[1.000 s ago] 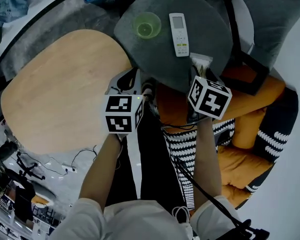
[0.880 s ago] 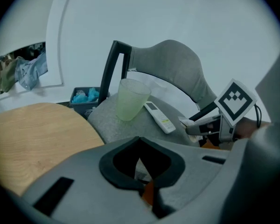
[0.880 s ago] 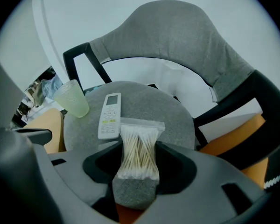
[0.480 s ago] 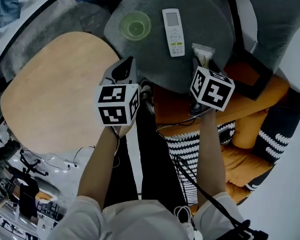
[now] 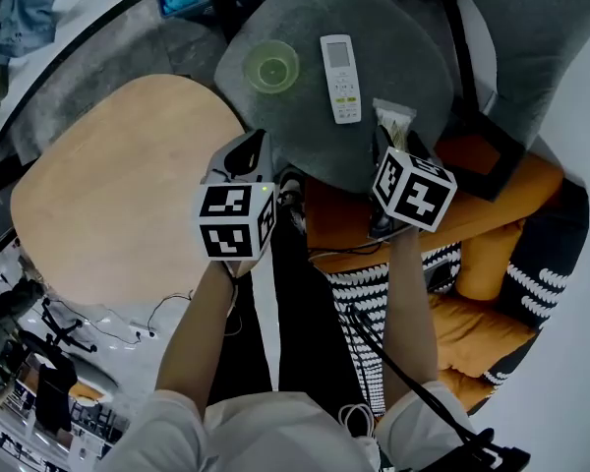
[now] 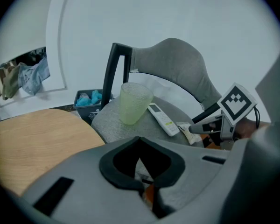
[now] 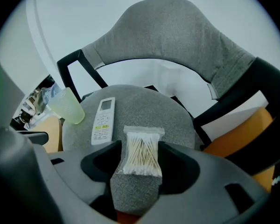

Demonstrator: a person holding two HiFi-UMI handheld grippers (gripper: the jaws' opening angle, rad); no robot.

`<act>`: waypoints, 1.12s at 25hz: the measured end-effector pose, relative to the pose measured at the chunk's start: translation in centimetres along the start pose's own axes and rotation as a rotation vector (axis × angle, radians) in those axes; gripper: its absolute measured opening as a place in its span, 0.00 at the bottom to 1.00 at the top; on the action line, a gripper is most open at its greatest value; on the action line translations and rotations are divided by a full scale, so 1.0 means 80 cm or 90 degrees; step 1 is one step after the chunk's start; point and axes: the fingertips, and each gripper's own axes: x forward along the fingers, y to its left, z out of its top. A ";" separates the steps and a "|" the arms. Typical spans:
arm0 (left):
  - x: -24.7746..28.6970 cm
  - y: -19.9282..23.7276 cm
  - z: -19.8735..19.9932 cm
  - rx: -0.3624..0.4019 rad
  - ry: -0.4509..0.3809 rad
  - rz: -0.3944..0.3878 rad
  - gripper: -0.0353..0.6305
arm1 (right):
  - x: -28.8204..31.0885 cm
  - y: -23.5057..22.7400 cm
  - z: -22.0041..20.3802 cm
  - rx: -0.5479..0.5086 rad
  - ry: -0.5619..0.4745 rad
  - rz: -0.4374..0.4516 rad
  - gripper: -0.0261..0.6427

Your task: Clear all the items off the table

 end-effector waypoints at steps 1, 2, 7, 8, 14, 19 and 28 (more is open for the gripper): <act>-0.005 0.001 0.003 0.001 -0.003 0.002 0.06 | -0.005 0.000 0.000 0.001 -0.002 0.000 0.43; -0.010 0.002 0.007 0.001 -0.006 0.004 0.06 | -0.010 0.001 0.001 0.002 -0.005 -0.001 0.43; -0.033 0.007 0.020 -0.015 -0.028 0.011 0.06 | -0.033 0.010 0.012 -0.011 -0.038 -0.001 0.42; -0.040 0.007 0.020 -0.025 -0.033 0.010 0.06 | -0.039 0.014 0.012 -0.018 -0.045 -0.001 0.41; -0.095 0.006 0.023 -0.040 -0.055 0.015 0.06 | -0.082 0.070 0.020 -0.055 -0.066 0.038 0.34; -0.165 0.018 0.032 -0.047 -0.091 0.041 0.06 | -0.120 0.124 0.028 -0.085 -0.084 0.058 0.18; -0.367 0.088 0.031 -0.138 -0.184 0.125 0.06 | -0.247 0.300 0.034 -0.276 -0.130 0.147 0.08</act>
